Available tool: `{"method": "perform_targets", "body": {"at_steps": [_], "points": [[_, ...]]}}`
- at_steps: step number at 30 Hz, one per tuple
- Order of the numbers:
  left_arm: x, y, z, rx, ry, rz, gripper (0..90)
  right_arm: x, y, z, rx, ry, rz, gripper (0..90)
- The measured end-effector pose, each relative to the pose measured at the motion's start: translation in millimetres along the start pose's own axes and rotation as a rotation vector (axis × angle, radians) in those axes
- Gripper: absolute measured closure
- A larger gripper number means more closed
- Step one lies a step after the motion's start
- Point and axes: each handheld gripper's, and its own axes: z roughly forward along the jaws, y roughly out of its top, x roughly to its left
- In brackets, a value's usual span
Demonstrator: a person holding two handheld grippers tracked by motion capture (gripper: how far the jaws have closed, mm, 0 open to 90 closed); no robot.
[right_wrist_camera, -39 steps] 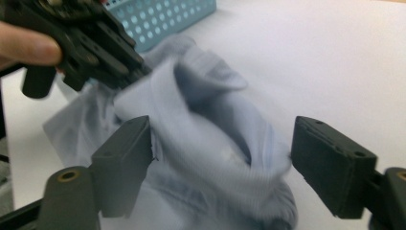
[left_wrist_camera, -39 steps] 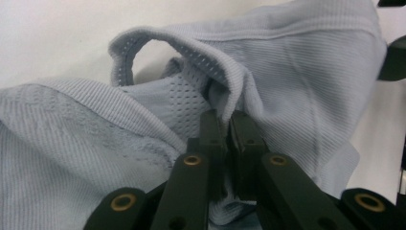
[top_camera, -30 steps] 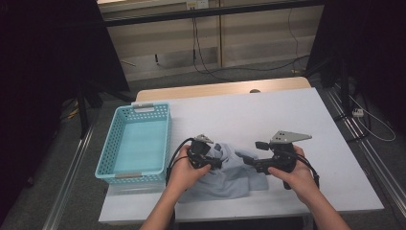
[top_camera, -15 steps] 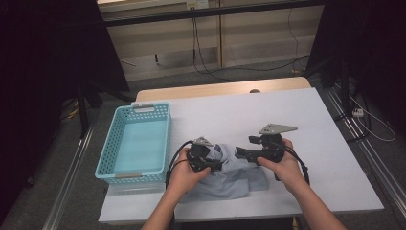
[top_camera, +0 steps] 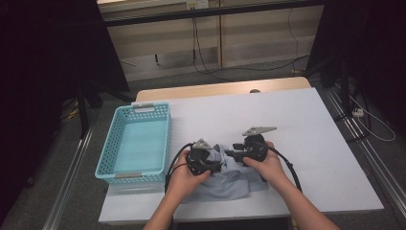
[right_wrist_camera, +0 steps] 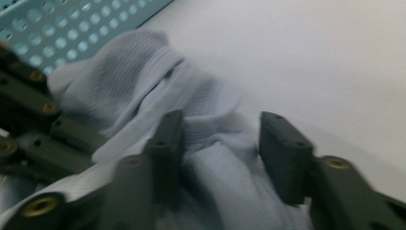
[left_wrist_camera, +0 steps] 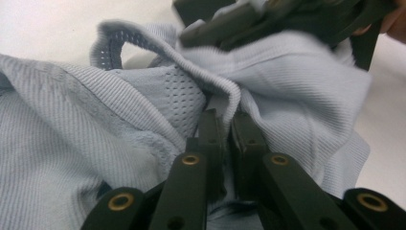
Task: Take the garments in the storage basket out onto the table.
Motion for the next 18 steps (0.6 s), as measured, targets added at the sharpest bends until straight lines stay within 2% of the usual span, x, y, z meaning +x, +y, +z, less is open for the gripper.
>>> {"method": "perform_targets", "body": {"at_steps": [1,2,4,6,7,9,10,11,12,13,14,15,18], "points": [[0.5,0.0,-0.3,0.000,-0.006,-0.003,83.2,3.0,-1.9,3.4,0.028,0.036,-0.031,68.2],[1.8,0.3,-1.0,-0.002,-0.013,-0.007,81.8,5.3,-2.9,4.3,0.038,0.053,-0.052,74.2],[3.1,1.1,-2.6,-0.001,-0.010,-0.009,79.7,7.0,-3.5,4.6,0.044,0.058,-0.068,77.3],[5.4,2.8,-6.6,-0.001,-0.013,-0.033,71.6,9.3,-4.0,3.7,0.041,0.058,-0.097,80.8],[7.6,5.6,-12.4,-0.016,-0.027,-0.063,60.9,8.9,-4.0,0.7,0.035,0.067,-0.090,82.2],[8.6,7.0,-15.6,-0.016,-0.027,-0.060,52.1,9.1,-4.4,-1.8,0.031,0.073,-0.104,82.7],[10.2,9.6,-21.0,-0.022,-0.011,-0.060,52.1,9.1,-4.4,-1.8,0.031,0.073,-0.104,82.7],[11.6,11.6,-26.0,-0.032,0.005,-0.066,44.6,11.7,-3.7,-6.1,0.015,0.071,-0.129,83.0],[16.6,14.4,-35.5,-0.062,0.018,-0.082,42.5,12.7,-3.2,-7.8,0.009,0.071,-0.137,83.0],[16.6,14.4,-35.5,-0.062,0.018,-0.082,40.0,12.7,-3.2,-7.8,0.009,0.071,-0.137,83.0],[24.2,15.6,-44.8,-0.105,0.035,-0.116,37.7,15.4,-2.5,-11.9,-0.002,0.076,-0.160,83.1],[24.2,15.6,-44.8,-0.105,0.035,-0.116,35.5,15.4,-2.5,-11.9,-0.002,0.076,-0.160,83.1],[39.0,14.9,-50.8,-0.130,0.148,-0.147,31.6,20.4,-3.6,-17.0,-0.004,0.098,-0.192,83.0]]}}
